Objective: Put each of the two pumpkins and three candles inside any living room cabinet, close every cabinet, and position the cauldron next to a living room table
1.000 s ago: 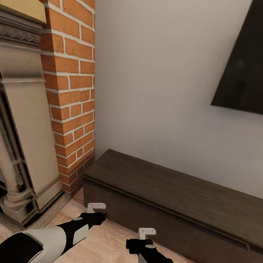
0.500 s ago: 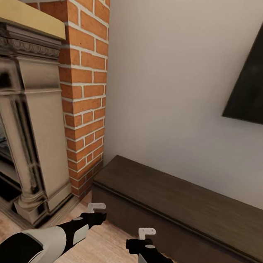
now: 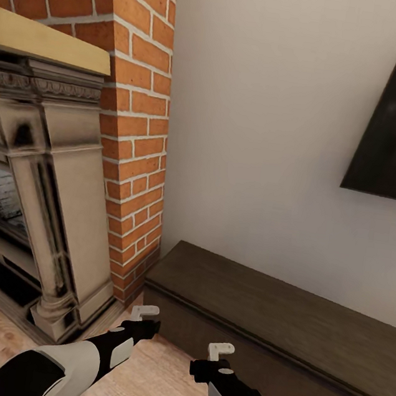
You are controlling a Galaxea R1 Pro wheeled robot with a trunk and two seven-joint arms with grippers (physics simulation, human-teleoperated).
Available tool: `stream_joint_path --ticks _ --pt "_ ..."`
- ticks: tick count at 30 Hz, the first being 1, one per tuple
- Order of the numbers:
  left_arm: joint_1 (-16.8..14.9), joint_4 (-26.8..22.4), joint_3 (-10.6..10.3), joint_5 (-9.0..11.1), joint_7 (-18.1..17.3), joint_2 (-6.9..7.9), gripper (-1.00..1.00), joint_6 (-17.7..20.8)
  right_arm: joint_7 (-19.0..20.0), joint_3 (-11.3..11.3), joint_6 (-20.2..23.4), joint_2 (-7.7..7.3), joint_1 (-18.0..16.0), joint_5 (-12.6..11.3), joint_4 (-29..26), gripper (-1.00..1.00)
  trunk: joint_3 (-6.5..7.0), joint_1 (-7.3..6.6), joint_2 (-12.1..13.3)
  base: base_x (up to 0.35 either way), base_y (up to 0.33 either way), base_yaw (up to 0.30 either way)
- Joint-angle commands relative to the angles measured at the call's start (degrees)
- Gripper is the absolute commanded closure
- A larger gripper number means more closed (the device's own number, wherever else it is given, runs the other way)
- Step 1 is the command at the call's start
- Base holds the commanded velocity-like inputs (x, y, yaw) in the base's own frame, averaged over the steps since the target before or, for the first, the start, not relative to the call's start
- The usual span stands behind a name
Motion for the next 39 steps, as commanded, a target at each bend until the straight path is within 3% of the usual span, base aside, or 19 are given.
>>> stream_joint_path --ticks 1,6,9,14,21,31,39 --pt "-0.1 0.2 -0.5 0.4 0.0 -0.05 -1.0 -0.4 -0.3 0.4 0.1 0.0 0.0 0.8 0.0 -1.0 0.21 -0.23 0.4 0.0 0.0 0.084" --pt "-0.1 0.2 -0.5 0.4 0.0 -0.11 -1.0 -0.4 -0.3 0.4 0.1 0.0 0.0 4.2 0.0 -1.0 1.51 -1.33 2.4 0.0 0.0 0.089" --pt "-0.1 0.2 -0.5 0.4 0.0 -0.13 -1.0 -0.4 -0.3 0.4 0.1 0.0 0.0 4.8 0.0 -1.0 2.3 -1.99 3.6 0.0 0.0 0.107" --pt "-0.1 0.2 -0.5 0.4 0.0 -0.13 -1.0 -0.4 -0.3 0.3 0.1 0.0 0.0 5.0 0.0 -1.0 3.61 -3.09 5.6 0.0 0.0 0.122" --pt "0.2 0.2 -0.5 0.4 0.0 -0.13 -1.0 -0.4 -0.3 0.3 0.1 0.0 0.0 5.0 0.0 -1.0 4.19 -3.09 5.6 0.0 0.0 0.137" --pt "0.3 0.2 -0.5 0.4 0.0 -0.13 -1.0 -0.4 -0.3 0.4 0.1 0.0 0.0 5.0 0.0 -1.0 6.74 -5.28 9.6 0.0 0.0 0.178" --pt "0.4 0.2 -0.5 0.4 0.0 -0.2 -1.0 -0.5 -0.3 0.4 0.1 0.0 0.0 5.1 0.0 -1.0 6.97 -5.28 9.6 0.0 0.0 0.259"
